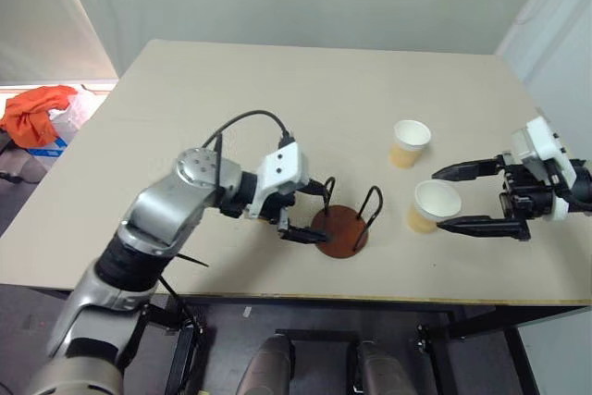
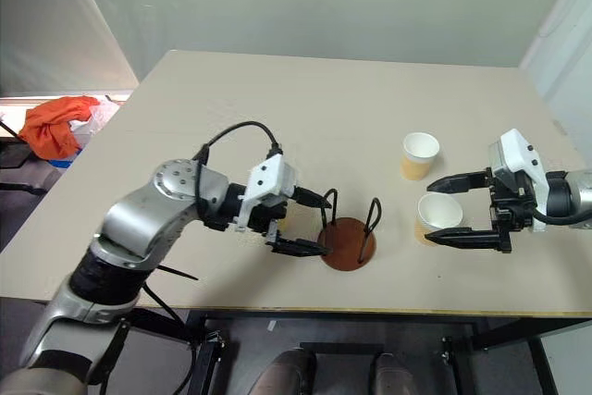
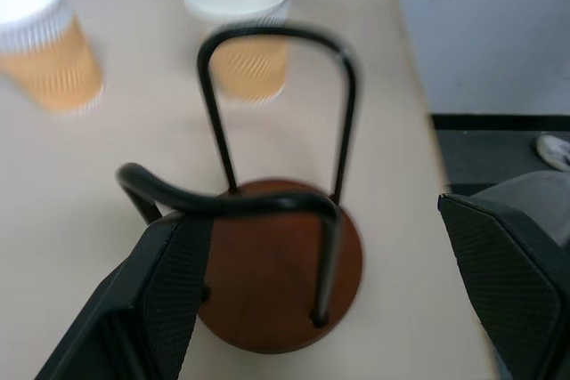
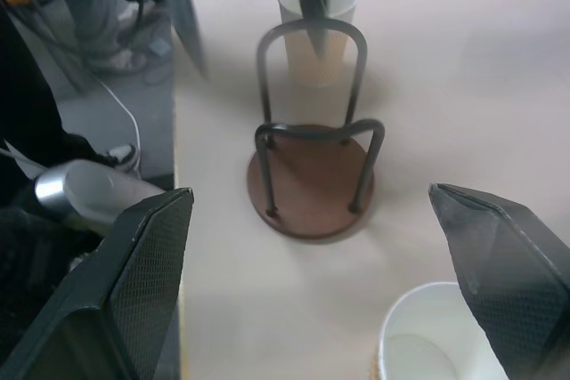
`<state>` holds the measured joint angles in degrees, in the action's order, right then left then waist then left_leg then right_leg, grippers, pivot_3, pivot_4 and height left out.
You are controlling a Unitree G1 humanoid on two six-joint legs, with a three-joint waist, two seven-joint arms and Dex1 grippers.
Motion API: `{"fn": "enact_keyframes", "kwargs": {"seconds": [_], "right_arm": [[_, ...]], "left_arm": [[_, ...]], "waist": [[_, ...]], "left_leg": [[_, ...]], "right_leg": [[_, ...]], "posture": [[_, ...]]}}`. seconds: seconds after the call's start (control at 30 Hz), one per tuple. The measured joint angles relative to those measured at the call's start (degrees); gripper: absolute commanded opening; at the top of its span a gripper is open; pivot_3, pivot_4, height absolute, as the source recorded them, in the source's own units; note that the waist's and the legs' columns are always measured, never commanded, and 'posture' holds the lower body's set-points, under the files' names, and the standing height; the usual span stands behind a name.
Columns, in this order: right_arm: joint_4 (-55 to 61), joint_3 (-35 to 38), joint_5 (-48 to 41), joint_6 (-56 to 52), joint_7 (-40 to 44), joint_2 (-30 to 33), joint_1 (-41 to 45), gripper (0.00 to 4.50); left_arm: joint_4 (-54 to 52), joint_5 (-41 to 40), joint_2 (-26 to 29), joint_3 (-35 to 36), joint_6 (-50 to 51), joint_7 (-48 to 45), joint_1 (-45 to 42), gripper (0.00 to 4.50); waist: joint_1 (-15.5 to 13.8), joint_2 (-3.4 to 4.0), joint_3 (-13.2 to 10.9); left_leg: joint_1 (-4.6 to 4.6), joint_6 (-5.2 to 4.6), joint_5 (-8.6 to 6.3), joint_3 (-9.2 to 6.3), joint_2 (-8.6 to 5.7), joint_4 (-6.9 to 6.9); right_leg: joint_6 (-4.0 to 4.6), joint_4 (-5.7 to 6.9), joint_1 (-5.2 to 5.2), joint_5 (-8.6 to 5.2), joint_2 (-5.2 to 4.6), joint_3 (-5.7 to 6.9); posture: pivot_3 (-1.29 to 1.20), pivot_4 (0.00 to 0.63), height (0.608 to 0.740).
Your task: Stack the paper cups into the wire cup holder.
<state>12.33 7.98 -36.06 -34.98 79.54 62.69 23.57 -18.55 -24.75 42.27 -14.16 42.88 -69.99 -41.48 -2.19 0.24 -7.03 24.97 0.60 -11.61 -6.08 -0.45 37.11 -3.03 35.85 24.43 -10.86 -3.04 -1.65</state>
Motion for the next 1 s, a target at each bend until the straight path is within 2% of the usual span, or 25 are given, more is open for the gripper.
{"fn": "enact_keyframes", "kwargs": {"seconds": [0.13, 0.3, 0.37, 0.57, 0.67, 0.83, 1.0], "right_arm": [[-2.66, -3.99, 4.38, 2.53, 0.44, 0.42, 0.76, 4.50], [-4.88, -7.52, 7.90, 4.73, 0.91, 0.18, 1.85, 4.50], [-5.67, -8.74, 9.45, 5.60, 1.00, 0.17, 2.61, 4.50], [-9.10, -11.55, 13.57, 8.36, 1.89, 0.06, 4.69, 4.50], [-11.69, -13.18, 15.88, 9.80, 2.04, -0.40, 4.99, 4.50], [-13.68, -15.37, 18.86, 11.26, 1.94, -2.14, 6.79, 4.50], [-14.71, -16.43, 20.88, 11.91, 1.86, -4.08, 7.90, 4.50]], "left_arm": [[-2.74, -1.21, 8.09, 3.00, -0.51, -3.54, 1.04, 4.48], [-2.41, -1.57, 13.79, 7.53, -2.54, -5.00, 4.50, 4.48], [-0.27, -3.19, 15.78, 12.52, -2.93, -5.52, 4.68, 4.48], [4.05, -16.48, 15.85, 31.48, 0.33, -4.37, 2.94, 4.48], [4.45, -22.67, 16.18, 40.95, 3.16, -3.37, 6.99, 4.48], [2.45, -25.70, 15.49, 47.06, 4.44, -1.45, 17.82, 4.48], [0.28, -26.30, 13.19, 50.24, 1.82, 1.64, 23.95, 4.48]], "waist": [[0.31, 0.02, 0.01], [0.45, 0.02, 0.01], [0.53, 0.02, 0.01], [0.63, 0.03, 0.01], [0.87, 0.12, 0.06], [1.01, 0.07, 0.03], [0.97, 0.08, 0.03]], "left_leg": [[-0.07, -0.08, -0.09, 0.01, 0.06, 0.00], [-0.04, -0.07, -0.11, 0.00, 0.07, 0.00], [-0.03, -0.04, -0.13, 0.00, 0.10, -0.02], [-0.03, 0.02, -0.25, 0.01, 0.12, -0.05], [-0.08, 0.04, -0.35, 0.04, 0.13, -0.09], [-0.07, 0.09, -0.37, 0.03, 0.25, -0.10], [-0.12, 0.11, -0.35, 0.05, 0.23, -0.08]], "right_leg": [[0.08, 0.04, 0.01, -0.02, 0.00, 0.00], [0.21, 0.06, 0.09, 0.00, 0.00, 0.01], [0.29, 0.07, 0.14, 0.01, 0.00, 0.03], [0.42, 0.07, 0.19, -0.06, -0.01, 0.07], [0.44, 0.13, 0.20, -0.08, -0.03, 0.07], [0.53, 0.17, 0.25, -0.10, 0.03, 0.14], [0.75, 0.19, 0.24, -0.12, 0.01, 0.14]], "posture": [[0.00, 0.150, 0.740], [0.00, 0.150, 0.740], [0.00, 0.150, 0.740], [0.00, 0.150, 0.740], [0.00, 0.150, 0.740], [0.00, 0.150, 0.740], [0.00, 0.150, 0.740]]}}
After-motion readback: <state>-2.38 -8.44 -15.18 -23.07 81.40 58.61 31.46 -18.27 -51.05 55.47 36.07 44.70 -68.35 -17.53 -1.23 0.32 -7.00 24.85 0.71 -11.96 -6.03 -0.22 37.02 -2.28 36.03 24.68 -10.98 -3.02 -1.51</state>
